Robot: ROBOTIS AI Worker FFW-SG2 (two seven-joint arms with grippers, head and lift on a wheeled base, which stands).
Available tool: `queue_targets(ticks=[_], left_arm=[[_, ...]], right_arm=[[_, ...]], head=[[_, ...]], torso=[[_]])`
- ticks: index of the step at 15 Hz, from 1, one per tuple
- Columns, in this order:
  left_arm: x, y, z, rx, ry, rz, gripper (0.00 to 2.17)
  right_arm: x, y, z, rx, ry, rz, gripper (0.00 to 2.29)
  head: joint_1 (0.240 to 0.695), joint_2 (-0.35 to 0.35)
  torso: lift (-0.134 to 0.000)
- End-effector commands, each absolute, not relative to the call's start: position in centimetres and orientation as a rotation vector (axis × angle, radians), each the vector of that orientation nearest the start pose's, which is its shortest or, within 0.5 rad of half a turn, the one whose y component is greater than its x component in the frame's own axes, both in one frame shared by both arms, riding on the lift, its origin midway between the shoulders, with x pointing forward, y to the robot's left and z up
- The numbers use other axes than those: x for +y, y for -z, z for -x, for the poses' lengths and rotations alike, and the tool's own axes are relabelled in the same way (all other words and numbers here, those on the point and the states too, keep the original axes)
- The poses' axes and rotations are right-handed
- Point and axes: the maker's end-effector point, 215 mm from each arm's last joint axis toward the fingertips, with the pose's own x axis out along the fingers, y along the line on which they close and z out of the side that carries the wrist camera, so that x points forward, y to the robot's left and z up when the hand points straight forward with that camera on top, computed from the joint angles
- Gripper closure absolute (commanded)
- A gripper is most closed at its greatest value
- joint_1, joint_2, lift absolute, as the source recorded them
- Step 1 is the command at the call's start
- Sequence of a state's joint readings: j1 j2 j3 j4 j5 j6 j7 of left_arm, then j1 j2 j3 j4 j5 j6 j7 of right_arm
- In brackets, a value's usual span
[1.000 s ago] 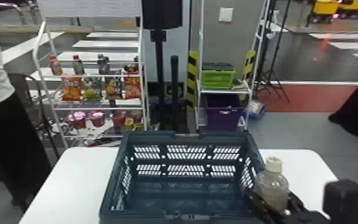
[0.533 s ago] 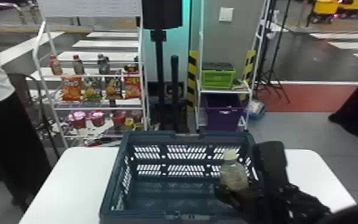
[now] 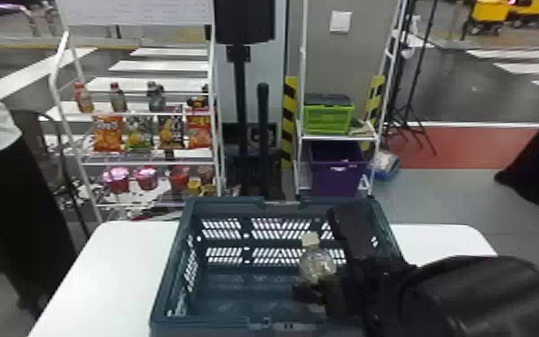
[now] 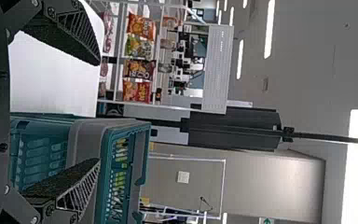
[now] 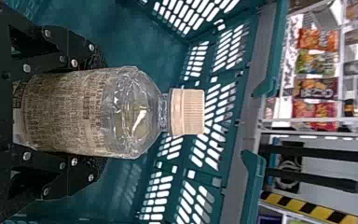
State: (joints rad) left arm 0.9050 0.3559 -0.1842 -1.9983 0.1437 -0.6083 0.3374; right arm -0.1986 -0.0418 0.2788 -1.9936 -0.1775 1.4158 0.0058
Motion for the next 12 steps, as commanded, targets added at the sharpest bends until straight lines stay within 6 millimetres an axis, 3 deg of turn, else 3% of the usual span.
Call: queue_targets(ticks=[1, 8, 10, 12], left_arm=[[23.6, 34.7, -28.8, -0.065, -0.019, 0.083, 0.15], [23.6, 34.6, -28.7, -0.069, -0.02, 0.085, 0.15], [23.6, 34.6, -28.7, -0.069, -0.02, 0.085, 0.15], [23.6, 34.6, -28.7, -0.069, -0.02, 0.085, 0.15]], right_arm=[[-6.4, 41.1, -51.0, 0.874, -0.382, 0.112, 2.28], [-6.0, 44.9, -50.4, 1.009, -0.379, 0.113, 2.26], [-5.7, 44.8, -50.7, 0.995, -0.383, 0.105, 1.79], [-5.5, 44.7, -50.7, 0.993, -0.391, 0.098, 1.78]], head=[[0.499, 0.0], [0.499, 0.0], [0.499, 0.0], [0.499, 0.0]], torso=[[0.0], [0.0], [0.0], [0.0]])
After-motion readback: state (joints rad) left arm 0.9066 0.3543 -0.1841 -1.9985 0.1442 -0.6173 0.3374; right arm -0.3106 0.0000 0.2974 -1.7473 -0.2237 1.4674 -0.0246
